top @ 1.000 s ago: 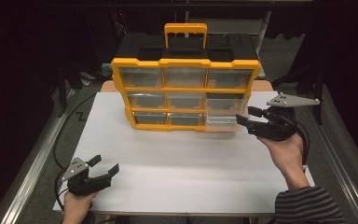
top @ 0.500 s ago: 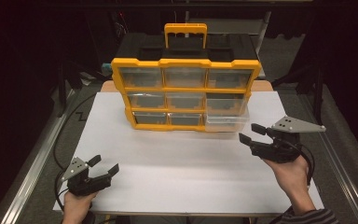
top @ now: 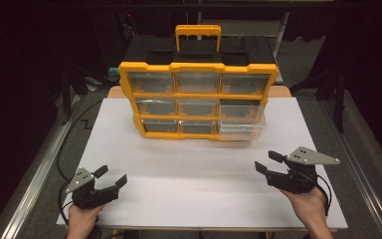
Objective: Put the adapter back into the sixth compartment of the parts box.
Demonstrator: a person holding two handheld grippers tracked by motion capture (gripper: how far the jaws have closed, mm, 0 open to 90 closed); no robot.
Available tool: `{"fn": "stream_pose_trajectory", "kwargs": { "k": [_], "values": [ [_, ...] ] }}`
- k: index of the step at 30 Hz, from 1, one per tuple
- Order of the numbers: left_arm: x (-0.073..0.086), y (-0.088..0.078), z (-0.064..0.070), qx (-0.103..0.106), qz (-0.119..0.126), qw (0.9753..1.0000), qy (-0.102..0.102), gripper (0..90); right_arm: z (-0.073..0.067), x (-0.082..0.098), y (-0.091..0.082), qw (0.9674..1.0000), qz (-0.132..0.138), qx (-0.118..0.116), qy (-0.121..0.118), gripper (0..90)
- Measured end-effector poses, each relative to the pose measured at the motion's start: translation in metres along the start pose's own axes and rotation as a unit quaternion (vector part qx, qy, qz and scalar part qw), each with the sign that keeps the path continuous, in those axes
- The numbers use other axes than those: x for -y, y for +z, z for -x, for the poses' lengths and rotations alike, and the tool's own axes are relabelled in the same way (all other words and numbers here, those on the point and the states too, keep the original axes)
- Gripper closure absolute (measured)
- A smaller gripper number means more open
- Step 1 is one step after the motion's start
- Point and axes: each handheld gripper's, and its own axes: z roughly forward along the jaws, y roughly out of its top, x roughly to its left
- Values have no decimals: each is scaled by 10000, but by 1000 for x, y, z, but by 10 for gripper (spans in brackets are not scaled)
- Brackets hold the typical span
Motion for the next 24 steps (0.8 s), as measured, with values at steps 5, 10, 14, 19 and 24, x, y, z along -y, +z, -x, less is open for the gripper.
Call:
{"fn": "stream_pose_trajectory", "kwargs": {
  "k": [5,10,14,19,24],
  "values": [
    [0,0,0,-3,4,10000,-4,172,1,10,2,10000,-13,7,31,383],
    [0,0,0,4,-10,10000,15,172,0,20,4,10000,-8,7,40,372],
    [0,0,0,5,-8,10000,13,171,1,26,5,10000,22,35,70,363],
    [0,0,0,3,-4,10000,13,171,5,37,4,9998,42,106,145,352],
    [0,0,0,0,-4,10000,13,172,9,45,3,9996,46,183,216,347]
  ]
}}
